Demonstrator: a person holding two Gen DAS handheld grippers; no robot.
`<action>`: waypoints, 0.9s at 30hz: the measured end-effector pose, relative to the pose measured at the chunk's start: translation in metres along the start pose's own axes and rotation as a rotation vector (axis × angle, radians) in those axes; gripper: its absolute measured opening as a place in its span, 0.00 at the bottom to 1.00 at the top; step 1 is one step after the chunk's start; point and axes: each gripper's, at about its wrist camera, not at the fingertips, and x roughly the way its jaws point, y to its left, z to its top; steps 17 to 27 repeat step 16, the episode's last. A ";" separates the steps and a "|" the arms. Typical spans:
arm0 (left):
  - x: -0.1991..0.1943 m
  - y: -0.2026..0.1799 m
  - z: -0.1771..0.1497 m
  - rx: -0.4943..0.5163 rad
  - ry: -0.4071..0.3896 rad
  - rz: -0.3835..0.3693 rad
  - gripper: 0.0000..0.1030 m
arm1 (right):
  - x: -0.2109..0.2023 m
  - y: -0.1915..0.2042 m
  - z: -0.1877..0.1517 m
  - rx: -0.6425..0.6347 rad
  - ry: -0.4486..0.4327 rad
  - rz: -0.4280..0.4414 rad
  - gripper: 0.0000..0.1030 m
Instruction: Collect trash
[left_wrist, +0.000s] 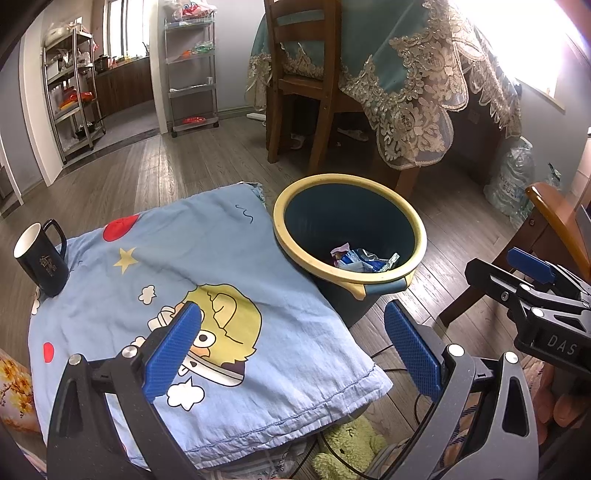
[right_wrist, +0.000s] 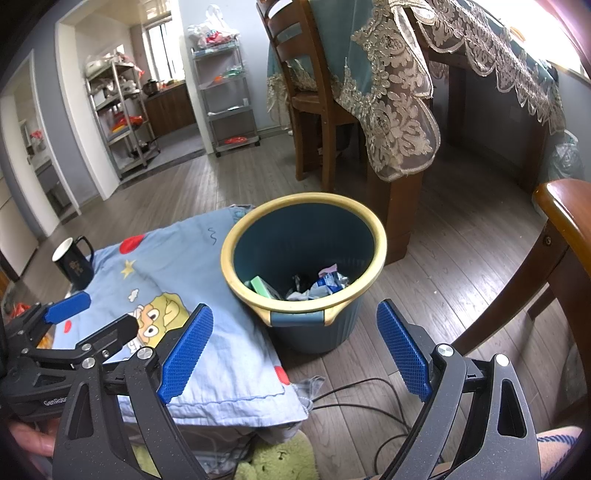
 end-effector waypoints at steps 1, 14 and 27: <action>0.000 0.000 0.000 -0.001 -0.002 0.000 0.95 | 0.000 0.000 0.000 0.000 0.000 0.000 0.88; 0.001 -0.001 0.001 -0.010 0.003 -0.009 0.95 | 0.000 -0.001 0.000 0.000 0.000 0.000 0.88; 0.001 -0.001 0.001 -0.009 0.003 -0.007 0.95 | 0.000 -0.001 0.000 0.001 0.001 0.001 0.88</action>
